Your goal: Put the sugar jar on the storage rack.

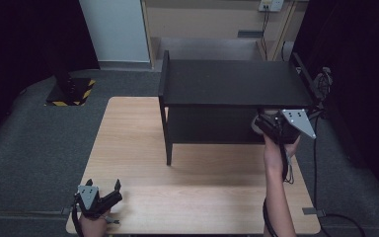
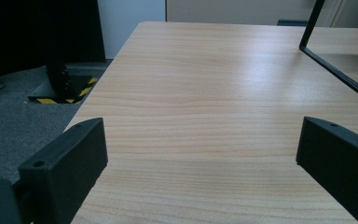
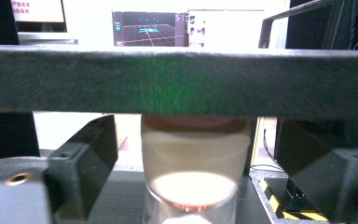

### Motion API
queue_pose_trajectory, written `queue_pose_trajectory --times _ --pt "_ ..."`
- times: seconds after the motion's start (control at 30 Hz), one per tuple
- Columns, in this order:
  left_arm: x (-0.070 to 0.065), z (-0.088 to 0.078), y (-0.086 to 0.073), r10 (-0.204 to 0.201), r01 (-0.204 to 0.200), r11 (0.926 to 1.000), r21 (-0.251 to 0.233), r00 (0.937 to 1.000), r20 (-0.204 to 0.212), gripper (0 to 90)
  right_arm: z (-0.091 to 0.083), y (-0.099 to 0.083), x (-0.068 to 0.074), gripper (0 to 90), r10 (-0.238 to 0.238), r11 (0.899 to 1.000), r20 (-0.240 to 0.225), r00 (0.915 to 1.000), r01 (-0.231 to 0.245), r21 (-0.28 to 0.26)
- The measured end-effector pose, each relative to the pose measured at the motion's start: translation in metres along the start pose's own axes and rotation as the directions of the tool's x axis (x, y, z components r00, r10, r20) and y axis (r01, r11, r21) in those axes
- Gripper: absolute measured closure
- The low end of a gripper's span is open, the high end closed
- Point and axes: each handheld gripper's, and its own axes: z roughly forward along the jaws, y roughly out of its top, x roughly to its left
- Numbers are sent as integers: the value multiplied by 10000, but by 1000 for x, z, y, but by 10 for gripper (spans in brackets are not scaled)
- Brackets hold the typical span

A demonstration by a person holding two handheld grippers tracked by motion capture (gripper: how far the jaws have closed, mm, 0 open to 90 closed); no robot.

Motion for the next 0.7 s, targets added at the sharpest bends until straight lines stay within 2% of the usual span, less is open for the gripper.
queue_pose_trajectory --times 0.07,0.27,0.7 --pt "0 0 0 -4 4 10000 -3 10000 8 9 -5 -2 1 71 -24 10000 88 10000 25 -68" --pt "1 0 0 -37 37 10000 5 10000 19 9 -18 -6 -2 12 -56 10000 -81 10000 55 -74" --pt "1 0 1 -57 57 10000 52 10000 62 9 -41 -16 -12 6 -169 9997 -458 9988 160 -189"
